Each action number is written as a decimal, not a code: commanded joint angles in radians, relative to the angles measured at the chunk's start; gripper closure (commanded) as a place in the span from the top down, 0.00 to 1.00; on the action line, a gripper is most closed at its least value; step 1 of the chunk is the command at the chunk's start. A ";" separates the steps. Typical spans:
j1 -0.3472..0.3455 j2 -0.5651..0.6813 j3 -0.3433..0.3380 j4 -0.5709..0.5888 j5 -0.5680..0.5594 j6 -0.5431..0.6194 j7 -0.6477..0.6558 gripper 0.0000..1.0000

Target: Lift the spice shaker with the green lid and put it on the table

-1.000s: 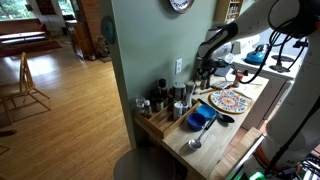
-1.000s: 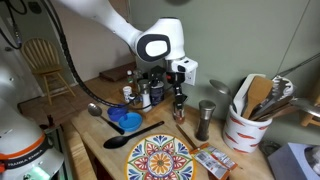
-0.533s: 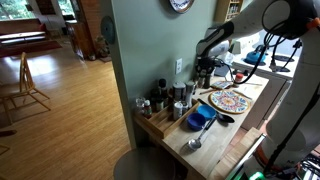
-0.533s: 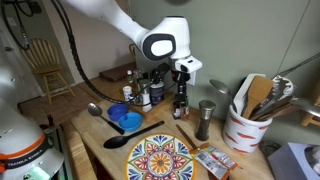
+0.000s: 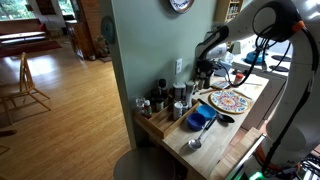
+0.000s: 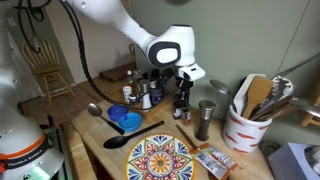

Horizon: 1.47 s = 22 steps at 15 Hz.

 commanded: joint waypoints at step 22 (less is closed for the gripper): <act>-0.031 -0.111 0.008 -0.003 0.164 -0.139 -0.360 0.99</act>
